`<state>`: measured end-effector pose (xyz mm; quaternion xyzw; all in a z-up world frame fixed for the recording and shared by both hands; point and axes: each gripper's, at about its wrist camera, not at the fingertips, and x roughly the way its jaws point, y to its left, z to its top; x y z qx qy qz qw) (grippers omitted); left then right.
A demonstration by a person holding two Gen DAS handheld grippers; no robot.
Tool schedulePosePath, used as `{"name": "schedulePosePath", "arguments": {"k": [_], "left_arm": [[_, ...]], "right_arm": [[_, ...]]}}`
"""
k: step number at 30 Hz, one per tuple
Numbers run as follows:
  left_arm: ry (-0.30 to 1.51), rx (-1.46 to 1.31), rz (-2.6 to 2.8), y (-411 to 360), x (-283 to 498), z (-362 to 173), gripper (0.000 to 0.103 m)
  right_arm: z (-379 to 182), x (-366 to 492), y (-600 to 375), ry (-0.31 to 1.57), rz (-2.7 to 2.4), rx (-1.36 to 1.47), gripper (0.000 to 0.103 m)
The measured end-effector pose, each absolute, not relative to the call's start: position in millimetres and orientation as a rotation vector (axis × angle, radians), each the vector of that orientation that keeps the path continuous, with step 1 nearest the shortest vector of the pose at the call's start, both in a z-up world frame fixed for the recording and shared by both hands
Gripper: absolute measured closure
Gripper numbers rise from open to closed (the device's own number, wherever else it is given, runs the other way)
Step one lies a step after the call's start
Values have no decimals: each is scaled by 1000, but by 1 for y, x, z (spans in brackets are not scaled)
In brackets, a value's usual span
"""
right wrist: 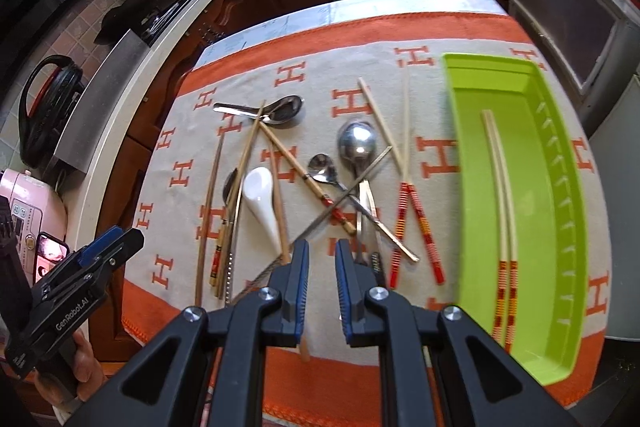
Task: Organize utensils
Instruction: 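Move the right gripper to a plain wooden chopstick and grasp it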
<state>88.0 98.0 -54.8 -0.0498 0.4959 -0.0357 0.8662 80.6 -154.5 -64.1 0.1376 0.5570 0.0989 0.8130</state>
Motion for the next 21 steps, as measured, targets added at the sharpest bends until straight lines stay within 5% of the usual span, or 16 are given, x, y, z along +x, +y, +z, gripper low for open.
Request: {"name": "schedulePosePath", "arguments": {"k": [2,11,21], "left_arm": [[1056,-129,-70,109,93,-63,60],[1153,-146,-76,117,118,-111,60],[1187,-117,-68,107,148,-134,60]], "right_arm": [[-71,88,-146,1204,239,306,80],[-115,126,-119,1307,288,309,80],[-139,141,-108,1371,333,280,87]]}}
